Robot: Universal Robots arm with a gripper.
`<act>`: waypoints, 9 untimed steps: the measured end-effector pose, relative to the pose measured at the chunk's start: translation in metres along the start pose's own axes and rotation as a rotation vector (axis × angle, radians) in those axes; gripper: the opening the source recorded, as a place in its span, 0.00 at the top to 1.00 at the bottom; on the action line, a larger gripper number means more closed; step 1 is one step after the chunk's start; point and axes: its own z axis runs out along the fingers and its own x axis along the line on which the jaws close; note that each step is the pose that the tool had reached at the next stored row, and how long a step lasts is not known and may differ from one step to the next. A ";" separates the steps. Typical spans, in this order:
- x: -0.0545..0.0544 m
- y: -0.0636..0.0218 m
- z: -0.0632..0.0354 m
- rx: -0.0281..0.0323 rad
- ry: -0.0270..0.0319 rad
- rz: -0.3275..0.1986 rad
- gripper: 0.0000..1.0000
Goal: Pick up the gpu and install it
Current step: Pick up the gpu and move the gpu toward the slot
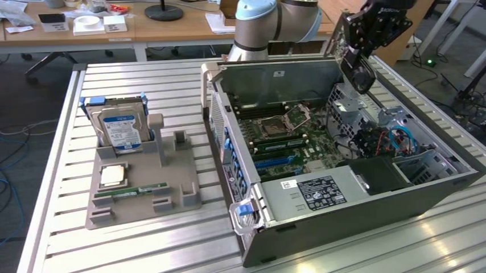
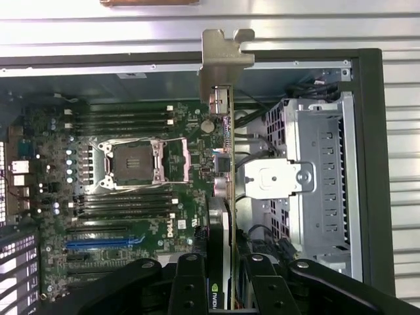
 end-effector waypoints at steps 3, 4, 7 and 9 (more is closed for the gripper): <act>-0.002 -0.0051 -0.0005 0.0003 0.0000 0.000 0.73; -0.002 -0.0070 -0.0007 0.0003 0.0000 0.000 0.73; -0.004 -0.0123 -0.0012 0.0006 0.0000 0.000 0.73; -0.004 -0.0152 -0.0014 0.0004 -0.0001 0.000 0.73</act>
